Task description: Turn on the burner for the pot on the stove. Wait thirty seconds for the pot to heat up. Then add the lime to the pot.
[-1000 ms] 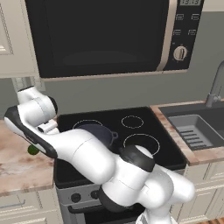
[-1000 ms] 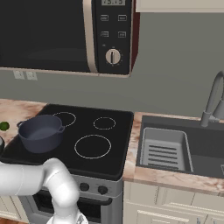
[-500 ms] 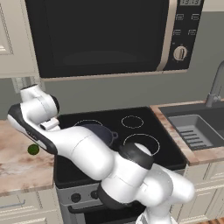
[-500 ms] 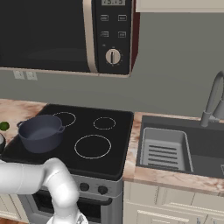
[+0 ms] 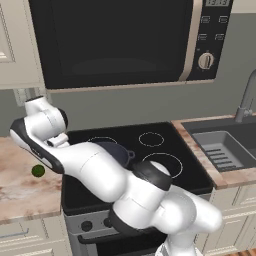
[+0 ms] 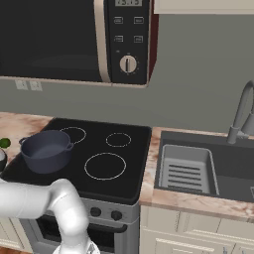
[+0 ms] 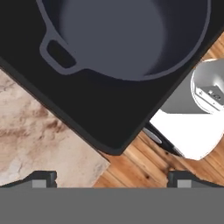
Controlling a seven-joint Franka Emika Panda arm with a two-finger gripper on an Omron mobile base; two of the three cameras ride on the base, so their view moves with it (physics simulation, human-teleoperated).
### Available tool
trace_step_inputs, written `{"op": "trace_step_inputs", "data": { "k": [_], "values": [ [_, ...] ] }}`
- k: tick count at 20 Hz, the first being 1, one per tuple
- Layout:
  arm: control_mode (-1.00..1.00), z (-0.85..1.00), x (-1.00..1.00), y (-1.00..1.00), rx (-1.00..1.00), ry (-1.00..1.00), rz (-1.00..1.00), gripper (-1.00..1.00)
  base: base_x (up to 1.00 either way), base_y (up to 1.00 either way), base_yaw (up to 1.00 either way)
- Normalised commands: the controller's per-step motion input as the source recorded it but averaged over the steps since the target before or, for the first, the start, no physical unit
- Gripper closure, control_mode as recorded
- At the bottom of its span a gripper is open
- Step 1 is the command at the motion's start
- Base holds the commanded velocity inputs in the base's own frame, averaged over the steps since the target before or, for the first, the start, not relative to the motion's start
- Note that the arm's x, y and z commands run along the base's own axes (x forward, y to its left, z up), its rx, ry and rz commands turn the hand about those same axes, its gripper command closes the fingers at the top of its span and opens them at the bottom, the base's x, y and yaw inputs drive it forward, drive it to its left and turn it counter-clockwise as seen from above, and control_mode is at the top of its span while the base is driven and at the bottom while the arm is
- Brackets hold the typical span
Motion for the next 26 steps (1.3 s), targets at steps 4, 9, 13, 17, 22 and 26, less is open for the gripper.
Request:
{"op": "trace_step_inputs", "data": {
  "k": [4,9,13,17,22,26],
  "values": [
    [-1.0,-0.04,0.24,0.02,0.0,0.0,0.16,-1.0,0.0,0.0,0.0],
    [-1.0,0.0,0.14,0.25,0.0,0.0,0.0,-1.0,0.0,0.0,0.0],
    [-1.0,-0.01,0.17,0.26,0.0,0.0,0.0,-1.0,0.0,0.0,0.0],
    [-1.0,0.0,0.22,0.3,0.0,0.0,0.0,-1.0,0.0,0.0,0.0],
    [-1.0,-0.12,0.27,0.21,0.0,0.0,0.0,-1.0,0.0,0.0,0.0],
    [-1.0,-0.07,0.3,0.15,0.0,0.0,-0.01,-1.0,0.0,0.0,0.0]
  ]
}}
